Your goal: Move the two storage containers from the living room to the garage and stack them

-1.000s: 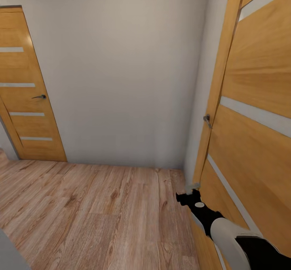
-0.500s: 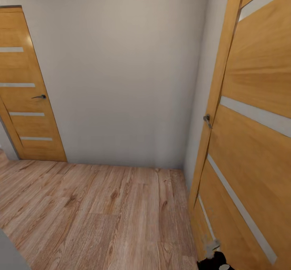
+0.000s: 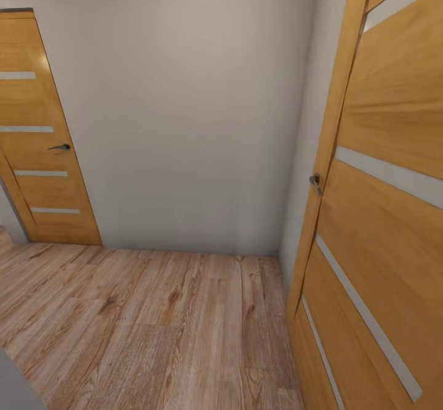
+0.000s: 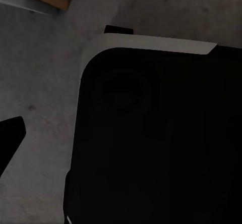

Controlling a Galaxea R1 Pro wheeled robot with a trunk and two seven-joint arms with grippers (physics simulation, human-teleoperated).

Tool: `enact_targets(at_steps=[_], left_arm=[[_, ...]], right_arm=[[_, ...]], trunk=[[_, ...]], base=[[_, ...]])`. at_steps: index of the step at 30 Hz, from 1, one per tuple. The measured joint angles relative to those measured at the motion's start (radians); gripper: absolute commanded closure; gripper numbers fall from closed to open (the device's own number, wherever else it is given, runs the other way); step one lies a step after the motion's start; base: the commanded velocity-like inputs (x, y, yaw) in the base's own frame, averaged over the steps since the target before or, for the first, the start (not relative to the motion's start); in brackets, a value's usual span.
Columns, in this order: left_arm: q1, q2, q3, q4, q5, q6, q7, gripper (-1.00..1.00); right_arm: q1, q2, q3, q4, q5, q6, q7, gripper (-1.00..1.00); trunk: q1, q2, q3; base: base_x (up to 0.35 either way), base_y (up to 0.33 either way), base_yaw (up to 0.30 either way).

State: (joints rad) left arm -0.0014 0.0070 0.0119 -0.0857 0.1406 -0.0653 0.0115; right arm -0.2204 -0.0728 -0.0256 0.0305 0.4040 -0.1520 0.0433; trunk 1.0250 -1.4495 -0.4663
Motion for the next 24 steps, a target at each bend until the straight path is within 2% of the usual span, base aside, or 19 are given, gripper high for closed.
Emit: enact_targets(at_steps=[5,24], left_arm=[[0.0,0.0,0.0,0.0,0.0,0.0,0.0,-1.0],[0.0,-0.001,0.0,0.0,-0.001,0.0,0.0,-1.0]], right_arm=[[0.025,0.004,-0.002,0.0,-0.008,0.008,-0.001,-1.0],[0.029,0.004,-0.006,0.001,-0.012,0.014,-0.002,-1.0]], trunk=[[0.0,0.0,0.0],[0.0,0.0,0.0]], base=[[0.0,0.0,0.0],[0.009,0.0,0.0]])
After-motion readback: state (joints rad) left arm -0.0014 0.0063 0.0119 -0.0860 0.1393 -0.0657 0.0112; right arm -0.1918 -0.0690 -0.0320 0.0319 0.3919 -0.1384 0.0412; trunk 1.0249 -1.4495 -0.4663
